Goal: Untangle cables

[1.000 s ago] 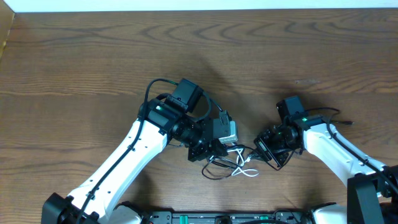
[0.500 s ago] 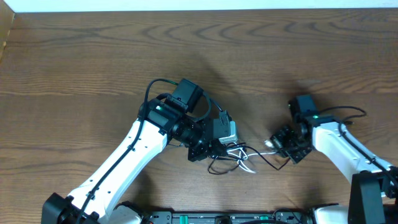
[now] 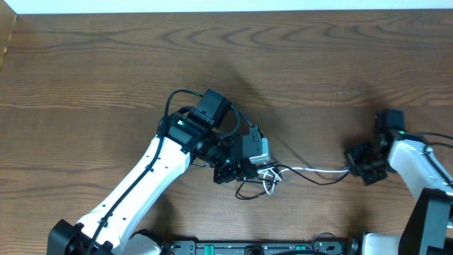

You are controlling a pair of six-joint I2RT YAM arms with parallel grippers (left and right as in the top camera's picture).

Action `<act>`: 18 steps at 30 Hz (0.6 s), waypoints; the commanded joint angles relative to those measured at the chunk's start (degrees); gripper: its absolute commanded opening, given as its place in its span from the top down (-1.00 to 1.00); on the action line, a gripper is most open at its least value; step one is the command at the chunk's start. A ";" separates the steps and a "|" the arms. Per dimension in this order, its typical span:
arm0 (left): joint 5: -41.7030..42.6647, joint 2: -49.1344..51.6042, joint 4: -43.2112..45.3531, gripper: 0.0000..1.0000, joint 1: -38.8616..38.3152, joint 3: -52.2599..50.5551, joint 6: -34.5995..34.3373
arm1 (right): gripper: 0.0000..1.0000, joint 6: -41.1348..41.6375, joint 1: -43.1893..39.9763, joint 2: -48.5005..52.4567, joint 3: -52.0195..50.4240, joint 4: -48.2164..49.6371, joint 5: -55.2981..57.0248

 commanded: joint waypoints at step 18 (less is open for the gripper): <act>-1.01 0.33 -0.70 0.85 -0.02 -0.13 0.96 | 0.98 -4.17 -15.13 0.33 -0.04 0.28 12.92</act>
